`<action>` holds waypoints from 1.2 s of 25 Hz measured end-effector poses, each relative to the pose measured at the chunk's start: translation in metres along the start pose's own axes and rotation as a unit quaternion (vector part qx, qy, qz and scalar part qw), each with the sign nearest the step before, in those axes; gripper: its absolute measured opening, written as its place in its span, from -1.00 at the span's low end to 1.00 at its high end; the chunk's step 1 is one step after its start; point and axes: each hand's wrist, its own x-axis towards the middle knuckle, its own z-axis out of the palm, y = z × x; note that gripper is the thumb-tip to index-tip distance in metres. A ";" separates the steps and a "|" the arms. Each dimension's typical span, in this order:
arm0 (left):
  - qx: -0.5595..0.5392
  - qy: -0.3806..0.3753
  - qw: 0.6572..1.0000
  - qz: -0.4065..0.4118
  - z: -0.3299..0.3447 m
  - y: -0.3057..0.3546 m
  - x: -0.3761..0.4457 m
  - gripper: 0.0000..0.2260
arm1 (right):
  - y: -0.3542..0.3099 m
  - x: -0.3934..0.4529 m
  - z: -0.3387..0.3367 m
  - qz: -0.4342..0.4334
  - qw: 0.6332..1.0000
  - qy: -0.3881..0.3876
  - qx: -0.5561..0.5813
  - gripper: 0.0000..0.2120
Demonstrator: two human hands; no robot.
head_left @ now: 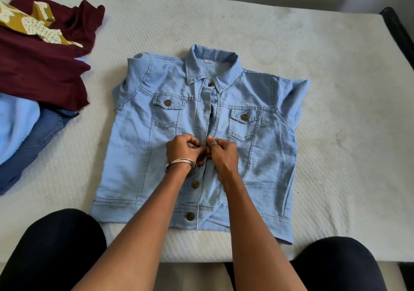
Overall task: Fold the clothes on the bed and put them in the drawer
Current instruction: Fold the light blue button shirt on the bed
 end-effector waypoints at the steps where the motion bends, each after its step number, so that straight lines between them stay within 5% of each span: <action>1: 0.015 0.008 1.000 0.000 0.001 -0.001 0.001 -0.79 | 0.000 0.001 0.000 0.003 1.000 -0.005 -0.005 -0.64; 4: 0.118 0.048 0.991 0.043 0.006 -0.009 0.007 -0.83 | -0.004 0.003 -0.001 -0.008 1.000 0.012 -0.012 -0.84; 8: 0.065 0.020 0.998 0.011 0.005 -0.010 0.006 -0.81 | 0.002 -0.002 0.004 -0.053 0.993 0.070 -0.073 -0.98; 13: -0.047 -0.017 0.995 -0.082 -0.003 0.006 0.002 -0.93 | 0.008 -0.004 0.003 -0.073 0.994 0.066 -0.051 -0.89; 20: 0.205 -0.069 0.976 0.002 -0.003 0.023 0.013 -0.79 | 0.021 -0.004 -0.003 -0.081 0.996 0.020 0.037 -0.90; 30: 0.234 -0.136 0.960 -0.071 -0.007 0.036 0.028 -0.76 | 0.008 0.004 -0.005 -0.027 0.999 0.023 0.035 -0.84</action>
